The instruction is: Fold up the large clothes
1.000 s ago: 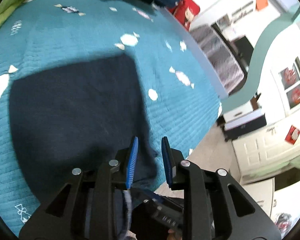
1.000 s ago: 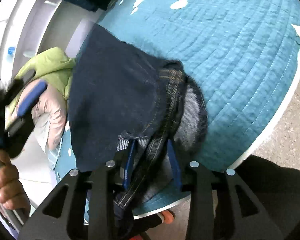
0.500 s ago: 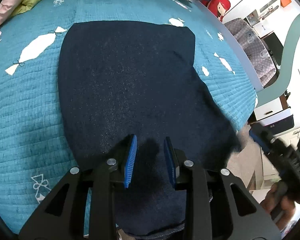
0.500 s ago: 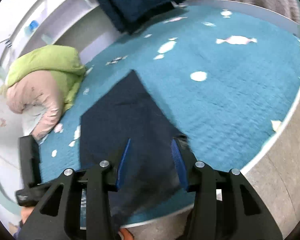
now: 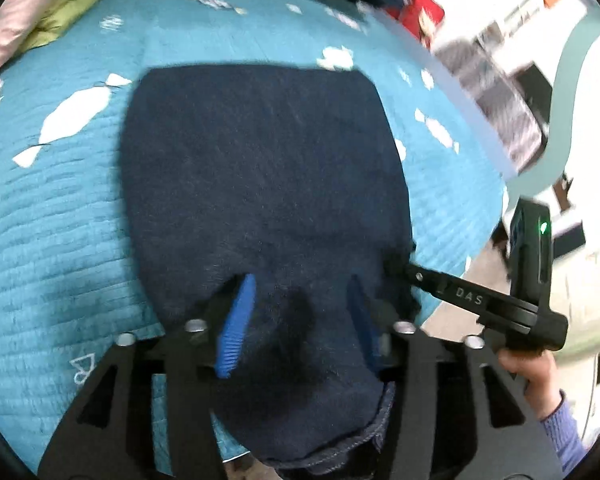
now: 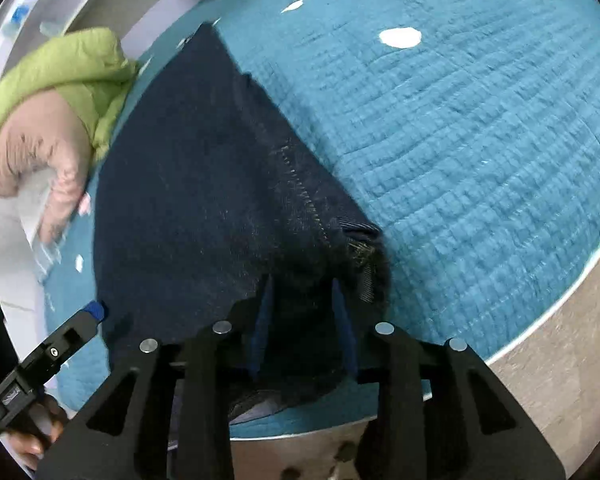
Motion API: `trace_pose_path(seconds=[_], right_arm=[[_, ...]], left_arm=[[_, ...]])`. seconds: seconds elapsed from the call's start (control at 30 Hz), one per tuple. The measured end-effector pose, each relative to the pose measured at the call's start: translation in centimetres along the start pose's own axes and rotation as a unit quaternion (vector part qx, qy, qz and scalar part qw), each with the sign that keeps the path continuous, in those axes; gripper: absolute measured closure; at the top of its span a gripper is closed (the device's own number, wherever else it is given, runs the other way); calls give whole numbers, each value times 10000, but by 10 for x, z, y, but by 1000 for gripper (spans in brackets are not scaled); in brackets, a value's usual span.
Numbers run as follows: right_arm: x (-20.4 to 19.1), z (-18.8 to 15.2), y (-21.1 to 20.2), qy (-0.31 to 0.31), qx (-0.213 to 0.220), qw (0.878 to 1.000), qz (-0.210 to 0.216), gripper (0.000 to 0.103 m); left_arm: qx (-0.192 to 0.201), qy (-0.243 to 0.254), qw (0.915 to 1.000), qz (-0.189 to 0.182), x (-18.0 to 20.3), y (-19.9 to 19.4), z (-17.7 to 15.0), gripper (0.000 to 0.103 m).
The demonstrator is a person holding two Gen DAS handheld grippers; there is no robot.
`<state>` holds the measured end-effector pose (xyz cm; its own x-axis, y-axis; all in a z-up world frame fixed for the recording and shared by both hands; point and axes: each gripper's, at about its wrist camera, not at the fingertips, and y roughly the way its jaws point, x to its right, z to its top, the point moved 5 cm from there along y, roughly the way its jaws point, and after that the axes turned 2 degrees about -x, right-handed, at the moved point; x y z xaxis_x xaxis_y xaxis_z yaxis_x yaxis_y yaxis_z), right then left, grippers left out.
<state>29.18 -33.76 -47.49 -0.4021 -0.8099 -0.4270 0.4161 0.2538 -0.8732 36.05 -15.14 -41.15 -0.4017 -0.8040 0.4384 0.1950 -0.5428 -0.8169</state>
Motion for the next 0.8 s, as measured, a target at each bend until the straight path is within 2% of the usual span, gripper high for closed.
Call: trace_pose_path(seconds=[0.03,0.07,0.1,0.2,0.27,0.37,0.57,0.8], right_arm=[[5,0,-8,149,118,9998,-41,56],[8,-1,-16,241,203,9995,-96,39],[15,-4,-21,366,266,9988,-188,36],[29,-16,-10,761,-58,9971,48,36],[30,-20,2,883,-251,9958,56,36],[30,-27,16,1193,-470,9907,465,36],[29,-25,24,1488,-580,9851,637,35],[32,-28,19,1809,-752,9743,1113,36]], left_arm=[[102,-151,9998,54,-6,-6,-1,37],[137,-255,9996,73,-11,-11,-3,35],[121,-376,9992,101,-15,-13,-4,34],[-124,-738,9969,221,-34,-5,-15,29],[-352,-1013,9934,418,-46,6,-25,28],[-414,-1341,9899,208,-56,11,-31,25],[-514,-1472,9877,113,-63,12,-32,22],[-498,-1571,9863,12,-64,10,-30,22]])
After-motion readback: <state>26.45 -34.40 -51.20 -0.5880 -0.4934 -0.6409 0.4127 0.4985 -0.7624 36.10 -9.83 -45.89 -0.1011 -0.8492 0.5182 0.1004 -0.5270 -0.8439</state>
